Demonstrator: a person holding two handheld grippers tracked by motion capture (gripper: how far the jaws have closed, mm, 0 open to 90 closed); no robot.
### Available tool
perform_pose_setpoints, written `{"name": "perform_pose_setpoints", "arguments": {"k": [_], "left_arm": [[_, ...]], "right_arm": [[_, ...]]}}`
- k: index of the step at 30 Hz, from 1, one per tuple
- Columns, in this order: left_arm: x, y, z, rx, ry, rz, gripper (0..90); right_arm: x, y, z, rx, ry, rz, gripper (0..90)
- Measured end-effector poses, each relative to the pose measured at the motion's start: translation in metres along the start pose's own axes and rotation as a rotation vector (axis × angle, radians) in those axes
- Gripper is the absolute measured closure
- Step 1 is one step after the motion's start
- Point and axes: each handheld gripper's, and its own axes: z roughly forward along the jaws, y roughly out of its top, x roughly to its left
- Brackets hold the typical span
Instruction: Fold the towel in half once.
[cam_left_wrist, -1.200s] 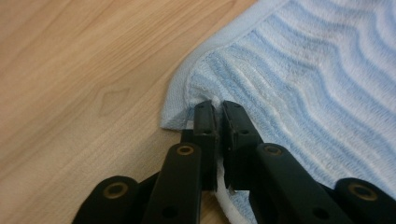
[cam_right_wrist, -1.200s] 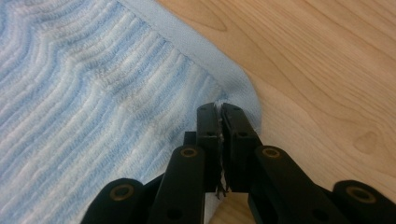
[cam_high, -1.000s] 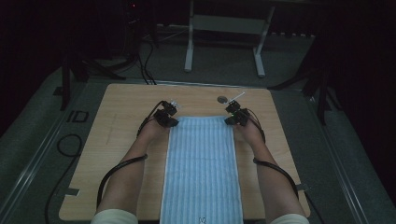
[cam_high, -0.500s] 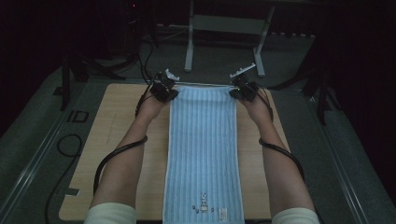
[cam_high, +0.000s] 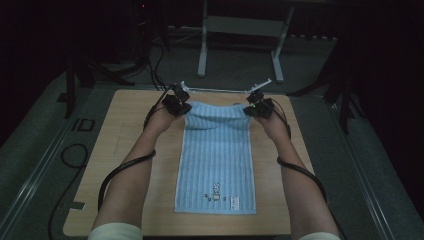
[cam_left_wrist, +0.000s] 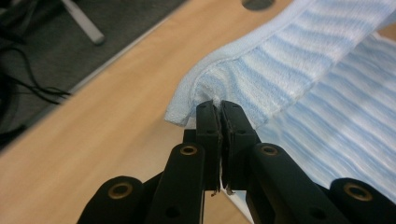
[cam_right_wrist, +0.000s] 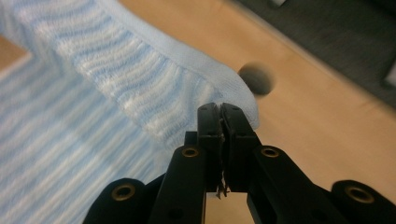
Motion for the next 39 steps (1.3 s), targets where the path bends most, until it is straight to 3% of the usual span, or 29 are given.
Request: {"name": "perform_pose_setpoints", "arguments": {"k": [1,5,7,9,11,14,17,22,23,26,32,34,35,37,39], "left_arm": [[-0.002,-0.005,0.003,0.000,-0.021,-0.008,87.5],[-0.016,-0.024,0.005,-0.008,-0.082,0.019,87.5],[-0.022,-0.032,0.007,0.019,-0.119,0.034,87.5],[-0.030,-0.039,0.008,0.070,-0.131,0.095,87.5],[-0.037,-0.044,0.007,0.108,-0.163,0.140,87.5],[-0.046,-0.048,0.002,0.131,-0.211,0.162,87.5],[-0.054,-0.051,-0.006,0.127,-0.245,0.189,87.5],[-0.059,-0.055,-0.018,0.111,-0.258,0.188,87.4],[-0.062,-0.061,-0.026,0.093,-0.260,0.196,87.4],[-0.064,-0.069,-0.033,0.090,-0.256,0.197,87.4],[-0.074,-0.093,-0.051,0.062,-0.278,0.205,87.1],[-0.082,-0.103,-0.057,0.042,-0.287,0.196,87.1],[-0.087,-0.110,-0.058,0.045,-0.318,0.197,87.1],[-0.096,-0.120,-0.058,0.054,-0.322,0.216,87.2],[-0.106,-0.134,-0.055,0.067,-0.351,0.216,87.1]], "right_arm": [[0.000,0.000,0.000,0.000,0.000,0.000,86.9],[0.010,-0.028,0.015,0.048,0.029,-0.024,86.8],[0.014,-0.038,0.015,0.049,0.053,-0.034,86.9],[0.019,-0.047,0.014,0.073,0.073,-0.076,86.8],[0.024,-0.054,0.012,0.109,0.127,-0.126,86.8],[0.029,-0.062,0.004,0.139,0.179,-0.183,86.6],[0.039,-0.071,-0.003,0.160,0.190,-0.250,86.0],[0.050,-0.083,-0.015,0.111,0.199,-0.241,86.0],[0.056,-0.091,-0.024,0.066,0.204,-0.221,86.0],[0.063,-0.101,-0.036,0.021,0.213,-0.206,86.0],[0.082,-0.118,-0.066,-0.061,0.230,-0.236,85.8],[0.088,-0.125,-0.076,-0.095,0.255,-0.234,85.8],[0.093,-0.129,-0.079,-0.104,0.264,-0.238,85.8],[0.102,-0.140,-0.082,-0.102,0.260,-0.258,85.8],[0.110,-0.152,-0.082,-0.101,0.270,-0.270,84.9]]}}
